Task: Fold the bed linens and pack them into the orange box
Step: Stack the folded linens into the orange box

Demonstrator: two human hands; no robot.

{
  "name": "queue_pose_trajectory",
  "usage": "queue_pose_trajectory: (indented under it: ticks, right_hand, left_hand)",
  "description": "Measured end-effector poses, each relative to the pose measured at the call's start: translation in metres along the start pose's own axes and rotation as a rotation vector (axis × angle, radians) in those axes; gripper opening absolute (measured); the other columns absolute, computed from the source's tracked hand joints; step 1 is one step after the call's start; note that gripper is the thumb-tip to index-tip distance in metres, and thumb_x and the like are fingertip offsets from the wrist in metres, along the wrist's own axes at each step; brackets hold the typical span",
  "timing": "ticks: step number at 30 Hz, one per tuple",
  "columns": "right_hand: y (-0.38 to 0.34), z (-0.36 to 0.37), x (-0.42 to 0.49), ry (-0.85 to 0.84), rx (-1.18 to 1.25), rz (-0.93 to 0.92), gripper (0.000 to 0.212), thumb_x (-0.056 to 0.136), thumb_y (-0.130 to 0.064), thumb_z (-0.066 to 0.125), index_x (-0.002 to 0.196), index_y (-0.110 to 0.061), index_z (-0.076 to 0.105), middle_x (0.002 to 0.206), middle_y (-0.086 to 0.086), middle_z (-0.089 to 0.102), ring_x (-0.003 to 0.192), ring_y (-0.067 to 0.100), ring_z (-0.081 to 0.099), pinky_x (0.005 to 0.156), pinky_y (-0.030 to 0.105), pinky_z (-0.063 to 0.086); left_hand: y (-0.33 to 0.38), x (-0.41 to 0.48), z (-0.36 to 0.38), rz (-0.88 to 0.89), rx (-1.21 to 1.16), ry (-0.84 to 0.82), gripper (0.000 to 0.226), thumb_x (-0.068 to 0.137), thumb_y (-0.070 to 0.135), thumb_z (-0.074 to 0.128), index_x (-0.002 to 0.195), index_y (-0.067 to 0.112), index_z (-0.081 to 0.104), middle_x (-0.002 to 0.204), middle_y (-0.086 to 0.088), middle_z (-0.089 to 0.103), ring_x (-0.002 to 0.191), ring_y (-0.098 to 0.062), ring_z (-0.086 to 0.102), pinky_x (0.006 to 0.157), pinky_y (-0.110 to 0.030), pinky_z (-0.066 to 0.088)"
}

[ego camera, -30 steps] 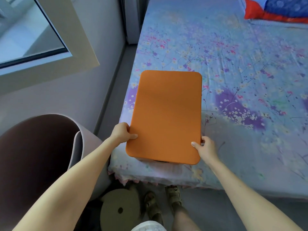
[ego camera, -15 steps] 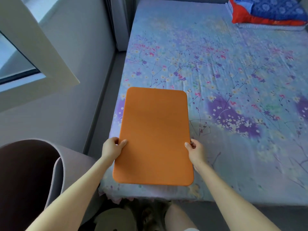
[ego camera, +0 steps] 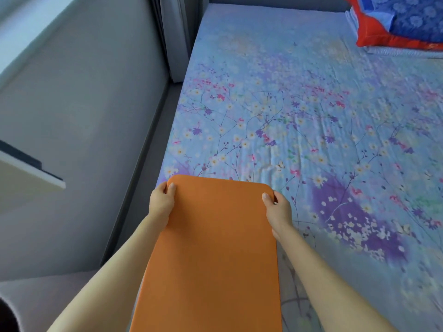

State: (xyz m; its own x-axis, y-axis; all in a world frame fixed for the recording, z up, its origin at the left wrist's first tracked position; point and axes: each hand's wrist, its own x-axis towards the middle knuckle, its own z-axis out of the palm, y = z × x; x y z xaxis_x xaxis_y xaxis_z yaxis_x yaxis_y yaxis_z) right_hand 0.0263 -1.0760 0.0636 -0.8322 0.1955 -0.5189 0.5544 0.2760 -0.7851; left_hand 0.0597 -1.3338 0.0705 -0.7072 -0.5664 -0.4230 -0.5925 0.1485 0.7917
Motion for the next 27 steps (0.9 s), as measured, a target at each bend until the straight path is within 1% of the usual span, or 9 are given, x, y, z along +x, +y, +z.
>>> queue_pose_trajectory:
  ticks: [7, 9, 10, 11, 13, 19, 20, 21, 27]
  right_hand:
    - [-0.007, 0.009, 0.029, -0.027, 0.099, 0.101, 0.039, 0.095, -0.038, 0.05, 0.069, -0.012, 0.038, 0.067, -0.004, 0.029, 0.059, 0.013, 0.032, 0.061, 0.025, 0.031]
    - [-0.011, 0.006, 0.037, -0.071, 0.127, 0.153, 0.042, 0.093, -0.041, 0.053, 0.085, -0.001, 0.051, 0.08, -0.007, 0.033, 0.074, 0.012, 0.028, 0.079, 0.031, 0.041]
    - [-0.012, 0.004, 0.042, -0.094, 0.122, 0.168, 0.049, 0.093, -0.042, 0.054, 0.105, 0.006, 0.054, 0.121, 0.001, 0.025, 0.119, 0.015, 0.025, 0.094, 0.036, 0.041]
    - [-0.014, 0.003, 0.044, -0.105, 0.114, 0.184, 0.057, 0.093, -0.041, 0.055, 0.121, 0.009, 0.049, 0.127, 0.021, 0.052, 0.12, 0.034, 0.047, 0.104, 0.041, 0.035]
    - [-0.017, 0.003, 0.049, -0.116, 0.111, 0.196, 0.059, 0.093, -0.036, 0.056, 0.129, 0.009, 0.042, 0.137, 0.022, 0.04, 0.131, 0.033, 0.036, 0.108, 0.042, 0.03]
    - [-0.019, 0.015, 0.062, 0.005, 0.03, 0.191, 0.031, 0.09, -0.026, 0.058, 0.071, -0.003, 0.064, 0.113, 0.017, 0.06, 0.114, 0.019, 0.03, 0.096, 0.044, 0.044]
    - [-0.02, 0.015, 0.062, 0.022, 0.005, 0.16, 0.039, 0.091, -0.027, 0.057, 0.055, -0.012, 0.05, 0.088, -0.004, 0.028, 0.091, 0.011, 0.029, 0.084, 0.038, 0.047]
    - [-0.02, 0.014, 0.057, 0.037, -0.014, 0.111, 0.047, 0.092, -0.03, 0.055, 0.052, -0.017, 0.033, 0.055, 0.002, 0.038, 0.072, 0.015, 0.028, 0.068, 0.03, 0.043]
    - [0.013, 0.003, -0.008, 0.101, -0.427, -0.134, 0.038, 0.098, -0.053, 0.026, 0.089, -0.021, 0.046, 0.067, -0.006, 0.051, 0.06, 0.016, 0.049, 0.051, 0.029, 0.031]
  left_hand:
    - [-0.003, 0.043, 0.002, -0.162, -0.087, -0.14, 0.034, 0.096, 0.042, 0.045, 0.115, 0.018, 0.06, 0.113, -0.003, 0.064, 0.101, -0.021, 0.058, 0.097, -0.038, 0.044]
    - [-0.002, 0.051, 0.003, -0.224, -0.147, -0.191, 0.036, 0.096, 0.042, 0.047, 0.118, 0.018, 0.061, 0.11, -0.003, 0.066, 0.102, -0.023, 0.061, 0.101, -0.041, 0.043]
    - [-0.002, 0.054, 0.004, -0.223, -0.143, -0.2, 0.034, 0.096, 0.04, 0.046, 0.115, 0.017, 0.062, 0.107, -0.004, 0.066, 0.099, -0.023, 0.061, 0.101, -0.042, 0.043]
    - [-0.002, 0.057, 0.006, -0.21, -0.118, -0.197, 0.031, 0.097, 0.037, 0.045, 0.109, 0.016, 0.063, 0.102, -0.005, 0.066, 0.095, -0.023, 0.061, 0.1, -0.042, 0.044]
    - [-0.005, 0.062, 0.009, -0.174, -0.081, -0.179, 0.029, 0.098, 0.032, 0.042, 0.099, 0.012, 0.063, 0.095, -0.008, 0.065, 0.089, -0.024, 0.059, 0.1, -0.046, 0.044]
    - [-0.006, 0.07, 0.019, -0.157, -0.001, -0.114, 0.028, 0.097, 0.035, 0.04, 0.105, 0.021, 0.062, 0.111, -0.004, 0.065, 0.104, -0.026, 0.06, 0.101, -0.046, 0.042]
    - [-0.004, 0.069, 0.02, -0.15, 0.019, -0.11, 0.03, 0.096, 0.036, 0.039, 0.107, 0.021, 0.062, 0.113, -0.005, 0.065, 0.106, -0.027, 0.059, 0.102, -0.047, 0.042]
    - [0.0, 0.066, 0.02, -0.144, 0.041, -0.117, 0.033, 0.097, 0.036, 0.038, 0.112, 0.019, 0.062, 0.118, -0.005, 0.063, 0.109, -0.027, 0.057, 0.103, -0.047, 0.041]
    - [0.001, 0.025, 0.004, -0.088, 0.122, -0.106, 0.052, 0.099, 0.049, 0.028, 0.136, 0.016, 0.043, 0.134, -0.005, 0.049, 0.12, -0.026, 0.047, 0.101, -0.037, 0.034]
